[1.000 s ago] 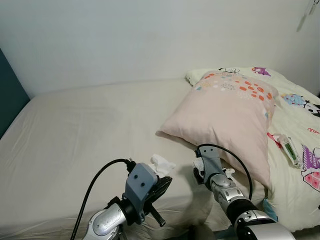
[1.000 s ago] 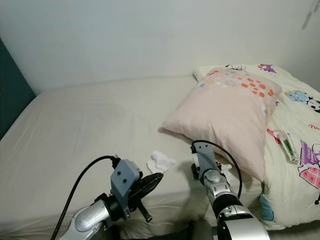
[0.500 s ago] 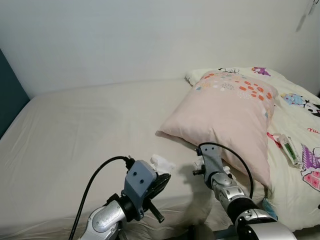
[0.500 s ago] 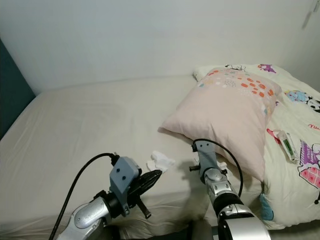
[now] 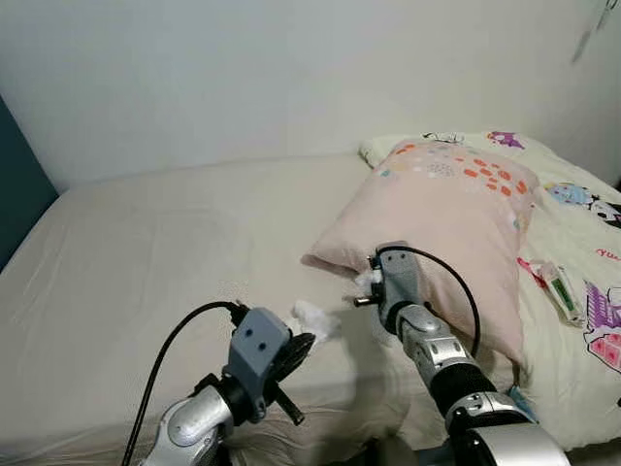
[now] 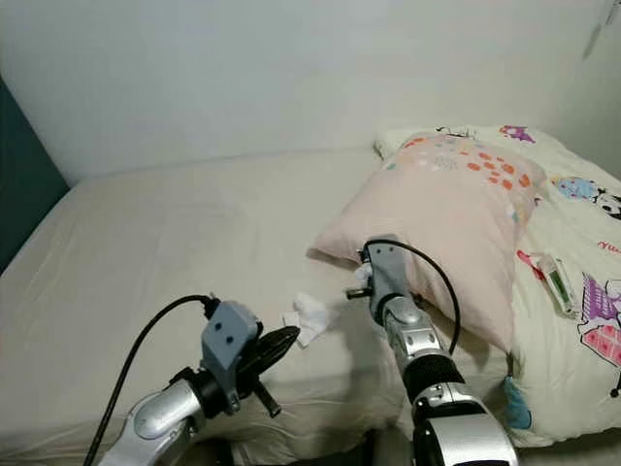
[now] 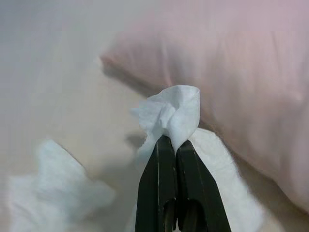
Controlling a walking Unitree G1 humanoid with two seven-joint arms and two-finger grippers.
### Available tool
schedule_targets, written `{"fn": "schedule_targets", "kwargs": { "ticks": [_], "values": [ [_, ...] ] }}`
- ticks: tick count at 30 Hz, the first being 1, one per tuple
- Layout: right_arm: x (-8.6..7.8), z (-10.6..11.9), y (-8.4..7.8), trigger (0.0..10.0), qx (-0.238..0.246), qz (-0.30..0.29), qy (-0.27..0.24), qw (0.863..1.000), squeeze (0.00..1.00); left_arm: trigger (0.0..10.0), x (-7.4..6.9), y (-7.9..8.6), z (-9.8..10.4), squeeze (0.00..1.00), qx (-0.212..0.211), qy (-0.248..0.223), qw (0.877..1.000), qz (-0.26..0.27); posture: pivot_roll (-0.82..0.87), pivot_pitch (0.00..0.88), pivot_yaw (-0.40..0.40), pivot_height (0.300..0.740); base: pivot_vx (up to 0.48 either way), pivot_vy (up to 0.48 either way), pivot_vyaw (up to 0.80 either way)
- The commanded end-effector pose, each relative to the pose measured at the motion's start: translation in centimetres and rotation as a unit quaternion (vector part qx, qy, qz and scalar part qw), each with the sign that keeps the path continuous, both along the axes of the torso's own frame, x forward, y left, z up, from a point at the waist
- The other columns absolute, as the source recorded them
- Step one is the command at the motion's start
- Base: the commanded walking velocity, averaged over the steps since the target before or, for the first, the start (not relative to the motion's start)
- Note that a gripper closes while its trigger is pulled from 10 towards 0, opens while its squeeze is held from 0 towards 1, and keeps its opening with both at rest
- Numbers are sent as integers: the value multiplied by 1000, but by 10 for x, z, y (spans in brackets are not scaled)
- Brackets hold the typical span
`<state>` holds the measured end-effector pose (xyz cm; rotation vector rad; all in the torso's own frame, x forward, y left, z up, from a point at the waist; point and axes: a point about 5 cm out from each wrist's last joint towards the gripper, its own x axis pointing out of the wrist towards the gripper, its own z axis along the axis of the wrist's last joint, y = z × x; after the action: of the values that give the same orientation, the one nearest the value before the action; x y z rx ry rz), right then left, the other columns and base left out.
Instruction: Clean up the room
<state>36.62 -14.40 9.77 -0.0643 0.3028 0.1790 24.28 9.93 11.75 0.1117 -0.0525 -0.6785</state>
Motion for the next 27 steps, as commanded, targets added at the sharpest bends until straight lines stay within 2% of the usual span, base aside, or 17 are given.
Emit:
{"fn": "schedule_targets", "kwargs": {
  "ticks": [1, 4, 5, 7, 12, 13, 15, 16, 17, 19, 20, 21, 23, 24, 25, 27],
  "values": [
    [-2, 0, 2, 0, 17, 3, -1, 1000, 0, 10000, 5, 11, -6, 0, 13, 10, 999, 43, -8, 0, -35, 576, 0, 0, 0],
    [-6, 0, 6, 0, 31, 13, -8, 999, 0, 10000, 13, 20, -10, 0, 16, 18, 995, 96, -15, 0, -31, 576, 0, 0, 0],
    [-6, 0, 6, 0, 31, 13, -8, 999, 0, 10000, 13, 20, -10, 0, 16, 18, 995, 96, -15, 0, -31, 576, 0, 0, 0],
    [-14, -5, 11, 0, 38, 22, -8, 999, 0, 10000, 18, 25, -12, 0, 13, 25, 991, 130, -16, 0, -28, 576, 0, 0, 0],
    [-25, -11, 12, 0, 31, 16, -23, 999, 0, 10000, 18, 23, -13, 0, 17, 19, 990, 138, -17, 0, -28, 576, 0, 0, 0],
    [-28, -13, 10, 8431, 19, 6, -29, 999, 0, 10000, 19, 23, -14, 0, 21, 17, 988, 155, -17, 0, -26, 576, 0, 0, 0],
    [-28, -13, 10, 8431, 19, 6, -29, 999, 0, 10000, 19, 23, -14, 0, 21, 17, 988, 155, -17, 0, -26, 576, 0, 0, 0],
    [-32, -14, 8, 10000, -4, 3, -39, 999, 0, 10000, 21, 25, -17, 0, 21, 24, 983, 182, -19, 0, -20, 576, 0, 0, 0],
    [-32, -14, 8, 10000, -4, 3, -39, 999, 0, 10000, 21, 25, -17, 0, 21, 24, 983, 182, -19, 0, -20, 576, 0, 0, 0],
    [-38, -14, 6, 10000, -50, 2, -74, 996, 0, 10000, 26, 29, -22, 0, 9, 42, 970, 240, -23, 0, -11, 576, 0, 0, 0],
    [-38, -14, 6, 10000, -50, 2, -74, 996, 0, 10000, 26, 29, -22, 0, 9, 42, 970, 240, -23, 0, -11, 576, 0, 0, 0],
    [-41, -12, 5, 10000, -44, -5, -88, 995, 0, 10000, 27, 30, -23, 0, 27, 33, 965, 259, -22, 0, -6, 576, 0, 0, 0],
    [-45, -5, 2, 10000, -29, -15, -112, 993, 0, 10000, 30, 32, -24, 0, 29, 20, 955, 293, -24, 0, -6, 581, 0, 0, 0],
    [-45, -5, 2, 10000, -29, -15, -112, 993, 0, 10000, 30, 32, -24, 0, 29, 20, 955, 293, -24, 0, -6, 581, 0, 0, 0],
    [-46, -2, 2, 10000, -32, -17, -122, 992, 0, 10000, 32, 34, -22, 0, 15, 16, 949, 313, -24, 0, -7, 591, 0, 0, 0],
    [-46, 0, 3, 10000, -34, -16, -127, 991, 0, 10000, 34, 36, -20, 0, 4, 12, 946, 323, -23, 0, -8, 601, 0, 0, 0]
  ]
}}
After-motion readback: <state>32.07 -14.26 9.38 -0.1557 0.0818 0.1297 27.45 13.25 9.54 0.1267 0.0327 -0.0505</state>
